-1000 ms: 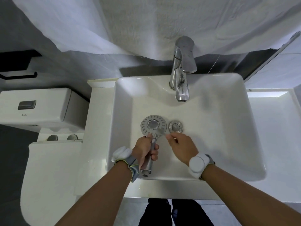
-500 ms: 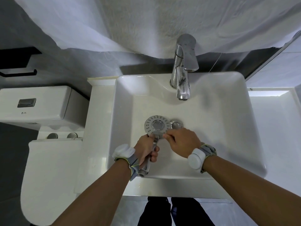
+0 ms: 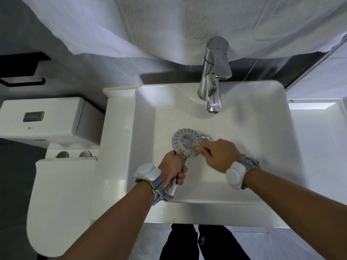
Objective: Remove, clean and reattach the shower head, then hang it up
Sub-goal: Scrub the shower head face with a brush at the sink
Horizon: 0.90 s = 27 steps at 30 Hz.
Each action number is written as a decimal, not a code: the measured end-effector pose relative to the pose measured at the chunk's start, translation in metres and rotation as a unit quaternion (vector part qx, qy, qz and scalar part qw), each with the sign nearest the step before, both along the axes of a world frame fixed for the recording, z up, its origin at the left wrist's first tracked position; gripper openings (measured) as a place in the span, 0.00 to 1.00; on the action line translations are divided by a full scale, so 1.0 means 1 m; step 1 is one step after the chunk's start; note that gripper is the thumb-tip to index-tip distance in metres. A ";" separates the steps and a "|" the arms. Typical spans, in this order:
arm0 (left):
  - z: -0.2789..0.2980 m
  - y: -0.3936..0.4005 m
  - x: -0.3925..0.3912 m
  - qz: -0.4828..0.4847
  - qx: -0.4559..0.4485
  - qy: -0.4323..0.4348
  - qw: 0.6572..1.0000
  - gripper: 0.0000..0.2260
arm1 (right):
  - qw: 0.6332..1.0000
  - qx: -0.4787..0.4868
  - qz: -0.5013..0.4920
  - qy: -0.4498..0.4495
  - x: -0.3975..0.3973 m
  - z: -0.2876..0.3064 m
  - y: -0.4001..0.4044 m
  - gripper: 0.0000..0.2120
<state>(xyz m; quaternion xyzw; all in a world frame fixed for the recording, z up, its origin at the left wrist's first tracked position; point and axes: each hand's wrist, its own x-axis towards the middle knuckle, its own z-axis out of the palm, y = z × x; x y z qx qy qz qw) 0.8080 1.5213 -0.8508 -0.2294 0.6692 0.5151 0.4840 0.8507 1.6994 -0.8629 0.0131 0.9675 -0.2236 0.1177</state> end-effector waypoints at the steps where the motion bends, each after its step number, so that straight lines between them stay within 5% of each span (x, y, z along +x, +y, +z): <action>1: -0.001 0.002 0.000 0.005 0.007 -0.005 1.000 0.12 | 1.000 -0.002 0.023 0.010 0.002 0.000 -0.007 0.15; 6: 0.002 -0.004 -0.006 0.051 0.041 -0.057 0.996 0.14 | 0.995 -0.027 -0.095 0.008 0.000 -0.003 0.011 0.14; 10: 0.008 -0.005 -0.009 0.093 0.095 -0.119 0.984 0.17 | 0.997 -0.053 -0.056 -0.024 0.005 0.004 -0.006 0.15; 12: 0.009 -0.006 -0.010 0.112 0.116 -0.137 0.977 0.17 | 0.990 -0.086 -0.113 -0.020 -0.002 0.003 -0.001 0.14; 18: 0.014 -0.009 -0.009 0.069 0.101 -0.114 0.986 0.17 | 0.996 -0.039 -0.080 -0.002 0.008 0.001 -0.006 0.17; 22: 0.012 -0.010 -0.006 0.048 0.074 -0.072 0.993 0.16 | 0.978 -0.073 -0.196 -0.024 -0.005 -0.014 0.012 0.16; 27: 0.010 -0.018 -0.007 0.028 0.042 -0.035 0.998 0.15 | 0.936 -0.007 -0.340 -0.094 0.004 -0.041 0.050 0.19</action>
